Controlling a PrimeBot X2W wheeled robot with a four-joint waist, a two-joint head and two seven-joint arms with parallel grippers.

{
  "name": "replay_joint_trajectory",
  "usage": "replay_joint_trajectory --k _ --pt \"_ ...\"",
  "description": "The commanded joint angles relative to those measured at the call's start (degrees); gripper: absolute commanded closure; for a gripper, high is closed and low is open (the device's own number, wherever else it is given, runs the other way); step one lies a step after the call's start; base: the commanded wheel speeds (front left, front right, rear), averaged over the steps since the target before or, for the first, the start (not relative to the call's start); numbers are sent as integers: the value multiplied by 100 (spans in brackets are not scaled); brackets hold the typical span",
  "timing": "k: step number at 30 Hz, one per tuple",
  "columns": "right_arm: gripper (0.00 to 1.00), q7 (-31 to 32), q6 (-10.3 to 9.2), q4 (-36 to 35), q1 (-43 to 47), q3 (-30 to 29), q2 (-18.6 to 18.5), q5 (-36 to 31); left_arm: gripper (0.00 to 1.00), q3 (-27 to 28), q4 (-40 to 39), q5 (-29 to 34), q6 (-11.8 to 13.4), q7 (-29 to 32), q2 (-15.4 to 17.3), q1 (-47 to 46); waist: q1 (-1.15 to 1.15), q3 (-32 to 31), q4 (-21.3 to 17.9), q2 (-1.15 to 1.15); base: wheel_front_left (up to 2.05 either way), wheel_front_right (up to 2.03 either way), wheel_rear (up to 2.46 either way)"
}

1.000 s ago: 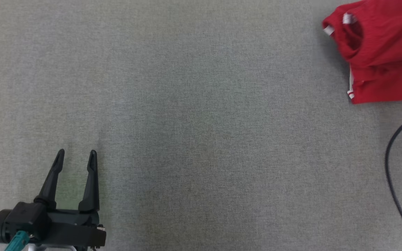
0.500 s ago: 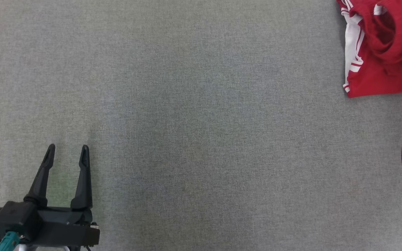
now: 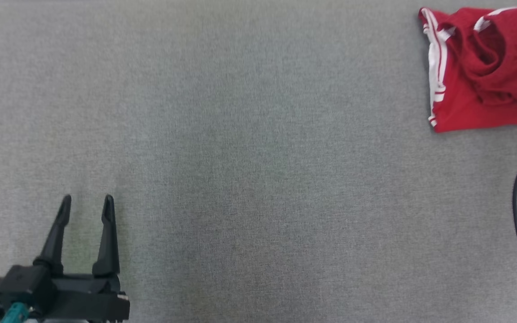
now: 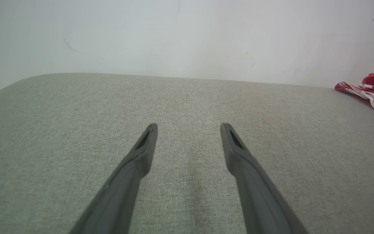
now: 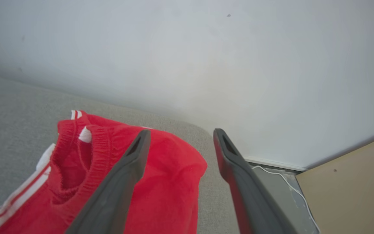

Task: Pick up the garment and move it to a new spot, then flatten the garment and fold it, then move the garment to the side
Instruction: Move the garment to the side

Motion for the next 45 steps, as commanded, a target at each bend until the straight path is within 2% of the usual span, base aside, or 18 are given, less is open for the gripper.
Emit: replay_joint_trajectory --k 1,5,11,16,22,23,28,32,38,45 --pt "0 -311 -3 32 -44 -232 118 290 0 -6 107 -102 -5 -68 -28 157 0 -226 -16 0 0 0 0" --pt "0 -769 -3 12 208 -447 300 529 0 -4 286 -174 -20 -140 -125 273 0 -550 -23 0 0 0 0" --pt "0 -993 -3 -186 560 -884 503 795 0 28 520 -273 -68 -212 -185 450 0 -1026 -30 0 0 0 0" --pt "0 -987 -3 -799 1194 -1950 623 616 0 83 668 -348 -70 -256 -224 657 0 -1454 -49 0 0 0 0" --pt "0 -988 -3 -1726 2534 -3408 870 -164 0 52 784 -356 -80 -283 -323 839 0 -1835 16 0 0 0 0" --pt "0 -987 -3 -2049 3078 -3892 998 -481 0 25 829 -356 -94 -287 -346 888 0 -1946 45 0 0 0 0" --pt "0 -989 -3 -2940 4242 -4821 1404 -1324 0 14 858 -358 -90 -303 -357 1054 0 -2154 62 0 0 0 0" --pt "0 -967 -3 -3629 5078 -5208 1810 -1944 0 8 889 -334 -75 -306 -331 1148 0 -2245 79 0 0 0 0" --pt "0 -678 -3 -4668 6171 -5820 2617 -2735 0 -21 918 -302 -42 -311 -347 1177 0 -2360 127 0 0 0 0" --pt "0 -428 -3 -5683 7243 -6110 3484 -3414 0 -52 934 -279 -31 -317 -395 1088 0 -2444 226 0 0 0 0"
